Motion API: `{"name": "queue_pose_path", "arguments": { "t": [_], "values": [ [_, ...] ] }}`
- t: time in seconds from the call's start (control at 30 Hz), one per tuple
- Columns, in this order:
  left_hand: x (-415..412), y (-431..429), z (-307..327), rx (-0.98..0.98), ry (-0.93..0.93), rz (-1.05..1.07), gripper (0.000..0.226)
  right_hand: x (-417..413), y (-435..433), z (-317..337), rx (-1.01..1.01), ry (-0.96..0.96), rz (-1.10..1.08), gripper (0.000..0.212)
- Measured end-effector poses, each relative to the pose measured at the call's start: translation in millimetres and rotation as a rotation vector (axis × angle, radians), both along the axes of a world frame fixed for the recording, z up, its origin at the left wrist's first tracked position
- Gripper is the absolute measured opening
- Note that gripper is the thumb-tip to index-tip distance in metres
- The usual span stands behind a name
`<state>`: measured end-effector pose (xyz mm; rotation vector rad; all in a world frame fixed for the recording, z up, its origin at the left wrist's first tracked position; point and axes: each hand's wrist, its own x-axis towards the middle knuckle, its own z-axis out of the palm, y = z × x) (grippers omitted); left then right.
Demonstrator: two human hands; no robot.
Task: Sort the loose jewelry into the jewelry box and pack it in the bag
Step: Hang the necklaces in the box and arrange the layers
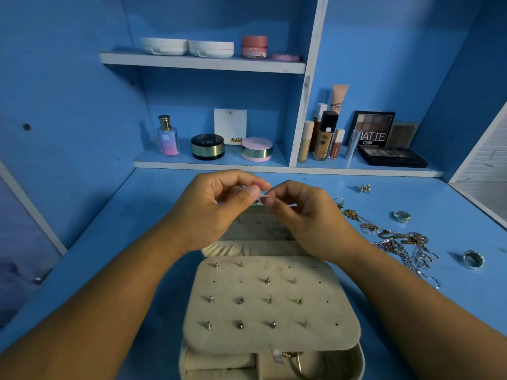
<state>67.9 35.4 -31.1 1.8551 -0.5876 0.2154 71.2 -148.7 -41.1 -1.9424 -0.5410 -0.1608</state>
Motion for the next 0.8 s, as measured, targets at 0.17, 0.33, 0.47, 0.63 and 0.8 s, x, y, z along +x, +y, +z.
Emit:
{"name": "queue_pose_path", "arguments": {
  "t": [0.17,0.33,0.47,0.63,0.8],
  "values": [
    [4.3,3.0,1.5,-0.188,0.042,0.118,0.027,8.2,-3.5,-0.5,0.155,0.098,-0.092,0.016],
    [12.6,9.1,-3.0,-0.104,0.009,0.387,0.031,11.5,-9.3,4.3,0.232,0.041,-0.23,0.015],
    [15.7,14.6,-1.6,-0.044,-0.023,0.572,0.019,11.8,-13.5,7.8,0.228,0.004,-0.295,0.018],
    [18.1,17.7,2.9,-0.271,0.18,0.608,0.015,9.8,-12.8,7.5,0.169,-0.004,-0.285,0.016],
    [14.2,15.4,13.4,-0.696,0.525,0.284,0.029,11.8,-14.8,4.7,0.076,0.04,-0.272,0.017]
  ]
}}
